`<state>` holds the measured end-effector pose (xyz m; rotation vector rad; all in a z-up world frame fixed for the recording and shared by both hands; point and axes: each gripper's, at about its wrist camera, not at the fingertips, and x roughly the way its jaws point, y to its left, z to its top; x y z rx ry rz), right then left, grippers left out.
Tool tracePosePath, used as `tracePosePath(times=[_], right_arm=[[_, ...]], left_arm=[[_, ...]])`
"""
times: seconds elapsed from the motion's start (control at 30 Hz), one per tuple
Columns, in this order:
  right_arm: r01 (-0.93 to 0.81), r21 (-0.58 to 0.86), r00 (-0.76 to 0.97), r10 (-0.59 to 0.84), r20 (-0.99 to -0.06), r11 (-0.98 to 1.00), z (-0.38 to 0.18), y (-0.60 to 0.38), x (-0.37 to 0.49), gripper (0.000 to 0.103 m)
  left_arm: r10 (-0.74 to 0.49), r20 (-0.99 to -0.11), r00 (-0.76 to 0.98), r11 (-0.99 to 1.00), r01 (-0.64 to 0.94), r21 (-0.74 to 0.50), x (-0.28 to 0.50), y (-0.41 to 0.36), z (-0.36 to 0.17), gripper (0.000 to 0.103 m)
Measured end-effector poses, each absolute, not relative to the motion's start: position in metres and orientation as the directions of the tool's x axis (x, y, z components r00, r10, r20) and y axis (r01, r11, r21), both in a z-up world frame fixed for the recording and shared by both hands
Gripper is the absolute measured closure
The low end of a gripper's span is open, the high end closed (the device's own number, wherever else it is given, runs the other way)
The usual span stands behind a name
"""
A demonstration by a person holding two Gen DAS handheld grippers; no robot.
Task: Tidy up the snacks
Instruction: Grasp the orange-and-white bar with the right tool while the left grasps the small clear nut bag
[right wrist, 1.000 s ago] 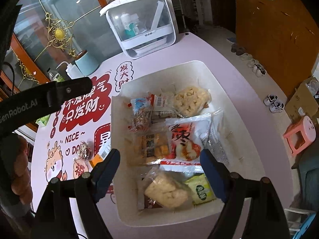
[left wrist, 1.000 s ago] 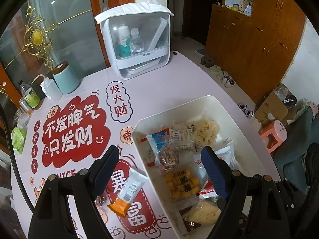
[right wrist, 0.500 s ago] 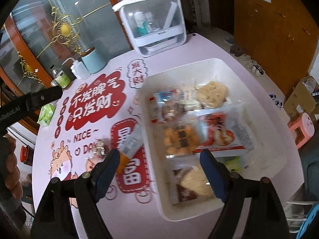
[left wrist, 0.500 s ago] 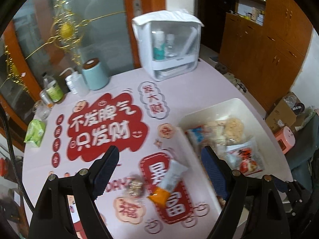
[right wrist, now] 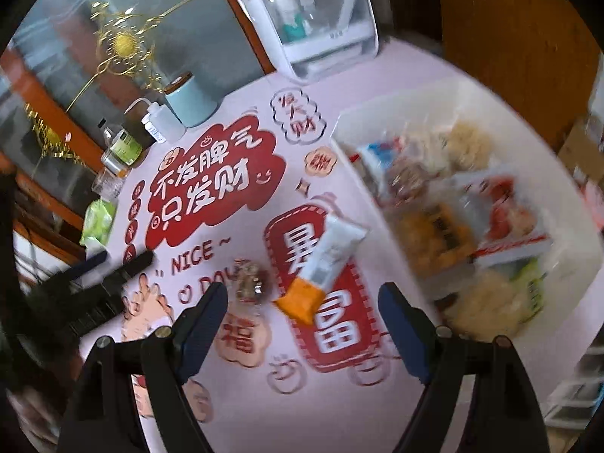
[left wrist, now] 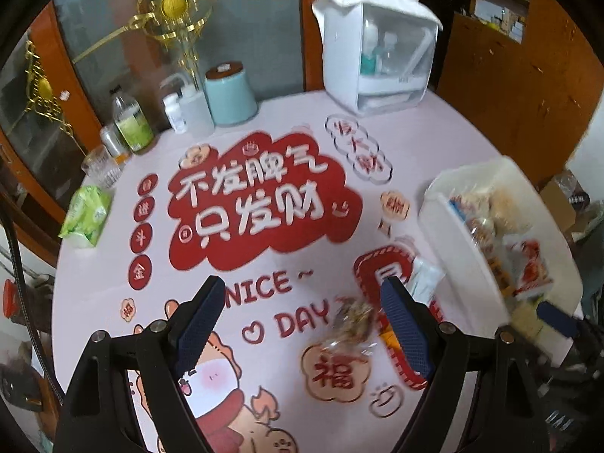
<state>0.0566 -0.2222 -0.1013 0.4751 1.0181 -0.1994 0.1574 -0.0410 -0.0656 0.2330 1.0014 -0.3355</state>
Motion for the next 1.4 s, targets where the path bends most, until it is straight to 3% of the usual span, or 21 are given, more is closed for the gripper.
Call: tracePosePath(times=[0.17, 0.27, 0.5, 0.73, 0.87, 1.03, 1.07, 1.13, 1.17, 1.4], right_arm=[[0.458, 0.317, 0.471, 0.075, -0.879, 0.831, -0.13, -0.222, 0.081, 0.023], [0.507, 0.275, 0.427, 0.039, -0.903, 0.817, -0.148, -0.223, 0.097, 0.03], [0.574, 0.174, 0.31, -0.015, -0.951, 0.8, -0.189, -0.227, 0.134, 0.033], [0.598, 0.101, 0.21, -0.035, -0.977, 0.795, -0.219, -0.231, 0.151, 0.045], [0.562, 0.037, 0.202, -0.093, -0.975, 0.826, -0.222, -0.223, 0.155, 0.059], [0.552, 0.037, 0.212, -0.098, -0.972, 0.833, -0.224, -0.222, 0.153, 0.061], [0.551, 0.042, 0.215, -0.093, -0.972, 0.834, -0.224, -0.222, 0.152, 0.061], [0.549, 0.054, 0.219, -0.082, -0.972, 0.834, -0.224, -0.223, 0.151, 0.063], [0.545, 0.062, 0.225, -0.075, -0.972, 0.836, -0.223, -0.223, 0.15, 0.065], [0.521, 0.115, 0.274, -0.038, -0.961, 0.846, -0.21, -0.222, 0.137, 0.068]], left_arm=[[-0.179, -0.894, 0.411, 0.896, 0.444, 0.024, 0.163, -0.034, -0.114, 0.02], [-0.196, -0.909, 0.367, 0.873, 0.488, 0.009, 0.162, -0.039, -0.141, 0.02], [-0.232, -0.932, 0.278, 0.849, 0.525, -0.055, 0.167, -0.059, -0.192, 0.02], [-0.229, -0.945, 0.233, 0.852, 0.518, -0.079, 0.176, -0.073, -0.219, 0.02], [-0.235, -0.948, 0.213, 0.853, 0.513, -0.096, 0.181, -0.077, -0.229, 0.02], [-0.239, -0.949, 0.205, 0.856, 0.506, -0.106, 0.184, -0.082, -0.237, 0.02], [-0.24, -0.947, 0.213, 0.854, 0.51, -0.102, 0.183, -0.083, -0.237, 0.024], [-0.245, -0.941, 0.233, 0.843, 0.531, -0.088, 0.18, -0.085, -0.234, 0.043], [-0.25, -0.939, 0.236, 0.836, 0.542, -0.086, 0.178, -0.086, -0.232, 0.061], [-0.22, -0.944, 0.246, 0.85, 0.524, -0.062, 0.174, -0.086, -0.227, 0.065]])
